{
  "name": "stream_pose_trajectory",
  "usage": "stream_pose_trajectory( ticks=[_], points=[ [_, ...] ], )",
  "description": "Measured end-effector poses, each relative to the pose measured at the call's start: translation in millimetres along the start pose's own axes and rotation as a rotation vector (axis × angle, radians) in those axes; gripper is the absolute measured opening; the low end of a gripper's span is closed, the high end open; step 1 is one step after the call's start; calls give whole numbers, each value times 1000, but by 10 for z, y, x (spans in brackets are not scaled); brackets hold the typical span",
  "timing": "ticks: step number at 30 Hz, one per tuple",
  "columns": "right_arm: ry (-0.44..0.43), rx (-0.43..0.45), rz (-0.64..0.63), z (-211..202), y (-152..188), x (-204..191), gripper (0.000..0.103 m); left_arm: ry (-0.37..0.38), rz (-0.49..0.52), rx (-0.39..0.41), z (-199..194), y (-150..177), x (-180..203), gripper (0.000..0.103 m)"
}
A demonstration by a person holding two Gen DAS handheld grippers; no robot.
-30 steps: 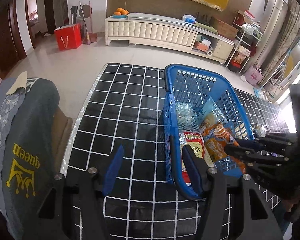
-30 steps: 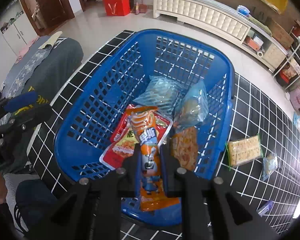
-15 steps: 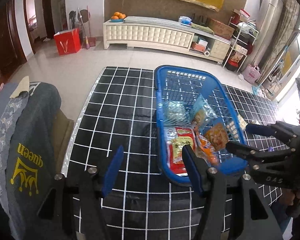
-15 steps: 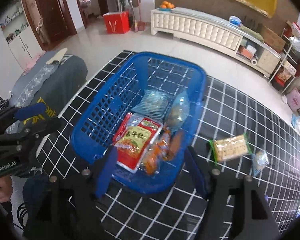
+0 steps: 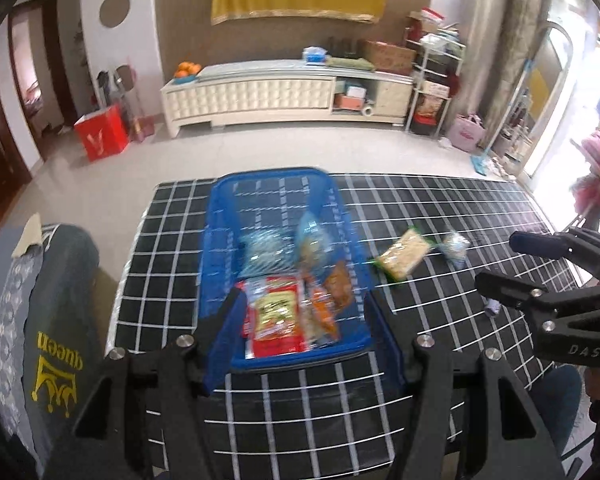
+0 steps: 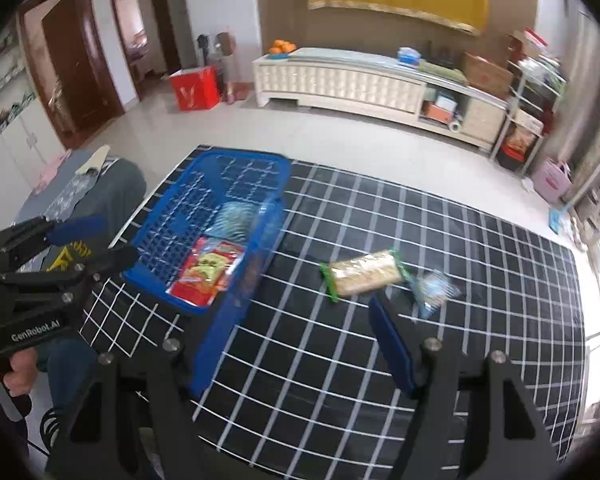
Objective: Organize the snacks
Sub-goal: 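Withdraw both tools from the basket toward the remaining snacks, then grasp the green-edged cracker pack with the left tool while the right grasps the clear biscuit bag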
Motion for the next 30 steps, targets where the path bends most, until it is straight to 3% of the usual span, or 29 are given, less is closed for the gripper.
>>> stream_pose_trajectory(
  ticks=[13, 21, 30],
  points=[
    [56, -22, 135, -26, 182, 1063, 74, 67, 148, -43, 380, -295, 1006, 59],
    [63, -79, 216, 360, 244, 1566, 76, 99, 197, -97, 834, -373, 1454, 59],
    [44, -147, 265, 878, 304, 1872, 76, 110, 223, -201, 1589, -399, 1624, 59]
  ],
)
Point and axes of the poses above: each gripper's, at about its wrist camera, not at the fingertips, and z roughly the way its jaws point, x to its right, y to its underside, the point moved 2 cm from there along z, roughly the way its jaws point, and after that the axes turned 11 degrees about z, right-handed, at the moved point
